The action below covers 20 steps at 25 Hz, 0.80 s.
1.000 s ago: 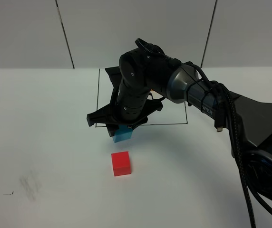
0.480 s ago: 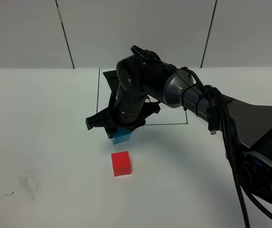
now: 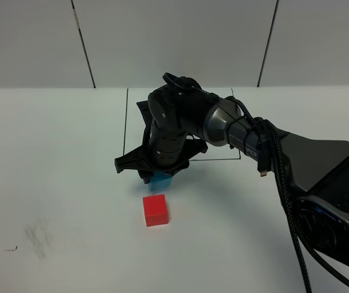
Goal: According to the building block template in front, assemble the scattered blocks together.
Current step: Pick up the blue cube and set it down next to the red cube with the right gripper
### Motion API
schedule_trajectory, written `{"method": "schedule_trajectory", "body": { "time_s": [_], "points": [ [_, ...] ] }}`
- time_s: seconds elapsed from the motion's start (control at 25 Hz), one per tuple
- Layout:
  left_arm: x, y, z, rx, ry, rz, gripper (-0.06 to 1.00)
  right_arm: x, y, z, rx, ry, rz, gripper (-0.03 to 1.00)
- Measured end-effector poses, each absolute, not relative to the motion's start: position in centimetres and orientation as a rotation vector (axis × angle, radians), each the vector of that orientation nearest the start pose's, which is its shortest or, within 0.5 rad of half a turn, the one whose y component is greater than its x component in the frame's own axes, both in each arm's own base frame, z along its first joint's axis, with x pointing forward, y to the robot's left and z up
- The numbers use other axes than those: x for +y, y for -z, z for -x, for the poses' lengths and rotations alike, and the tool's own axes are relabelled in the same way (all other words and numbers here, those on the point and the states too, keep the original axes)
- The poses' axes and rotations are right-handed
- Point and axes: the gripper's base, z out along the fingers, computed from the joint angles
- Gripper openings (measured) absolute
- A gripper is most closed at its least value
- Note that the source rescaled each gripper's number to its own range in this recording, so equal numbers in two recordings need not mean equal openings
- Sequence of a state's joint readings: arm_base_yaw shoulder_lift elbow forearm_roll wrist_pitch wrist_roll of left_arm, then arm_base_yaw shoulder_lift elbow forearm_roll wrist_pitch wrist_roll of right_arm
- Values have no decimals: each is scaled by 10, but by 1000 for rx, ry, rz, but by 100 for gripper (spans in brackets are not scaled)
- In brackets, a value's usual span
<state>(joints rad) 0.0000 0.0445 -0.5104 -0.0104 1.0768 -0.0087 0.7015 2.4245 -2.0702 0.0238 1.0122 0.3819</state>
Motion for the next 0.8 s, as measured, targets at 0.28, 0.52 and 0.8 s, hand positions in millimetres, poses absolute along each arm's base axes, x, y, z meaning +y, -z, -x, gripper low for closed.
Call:
{"method": "schedule_trajectory", "body": {
  "time_s": [0.28,0.52,0.8],
  "points": [
    [-1,-279,0,2094,18,9,58,331,-147,-391,2854,-228,435,1],
    [-1,-279,0,2094,18,9,58,331,-147,-390,2870,-235,425,1],
    [-1,-279,0,2094,18,9,58,333,-147,-387,2880,-240,425,1]
  ]
}}
